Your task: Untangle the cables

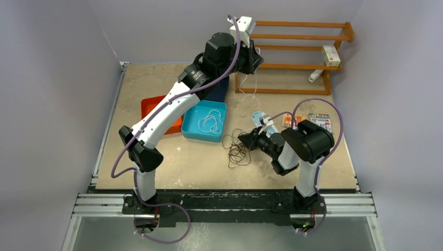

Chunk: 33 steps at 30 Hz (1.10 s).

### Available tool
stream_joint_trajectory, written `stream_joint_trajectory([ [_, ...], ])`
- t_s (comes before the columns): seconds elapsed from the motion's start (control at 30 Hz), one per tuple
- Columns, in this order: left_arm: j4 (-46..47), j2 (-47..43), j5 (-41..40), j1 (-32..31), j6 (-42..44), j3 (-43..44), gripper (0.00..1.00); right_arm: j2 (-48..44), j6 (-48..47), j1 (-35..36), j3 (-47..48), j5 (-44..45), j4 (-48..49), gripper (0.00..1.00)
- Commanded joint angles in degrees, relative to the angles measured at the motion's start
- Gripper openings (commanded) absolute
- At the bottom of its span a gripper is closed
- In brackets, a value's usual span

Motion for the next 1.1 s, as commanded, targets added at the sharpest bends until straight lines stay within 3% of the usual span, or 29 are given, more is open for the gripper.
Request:
stream_joint_trajectory([
  [0.0,-0.5,1.3,0.2,0.5,1.5,7.9,0.00,0.9,0.2,0.4,-0.4,-0.2,5.8,0.16],
  [0.23,-0.5,3.3,-0.7,1.4,3.4,15.1,0.00,2.0,0.8,0.5,-0.6,-0.2,6.3,0.13],
  [0.53,5.8,3.8,-4.1,2.2,7.4,15.8,0.00,1.3,1.8,0.4,-3.2,0.1,6.1,0.14],
  [0.73,6.1,4.0,-5.6,2.3,10.1,15.9,0.00,-4.7,2.3,0.5,-4.9,1.7,3.0,0.17],
  [1.07,7.7,2.7,-6.1,2.3,12.2,16.4,0.00,-26.1,-2.3,0.4,-4.6,7.0,-18.2,0.44],
])
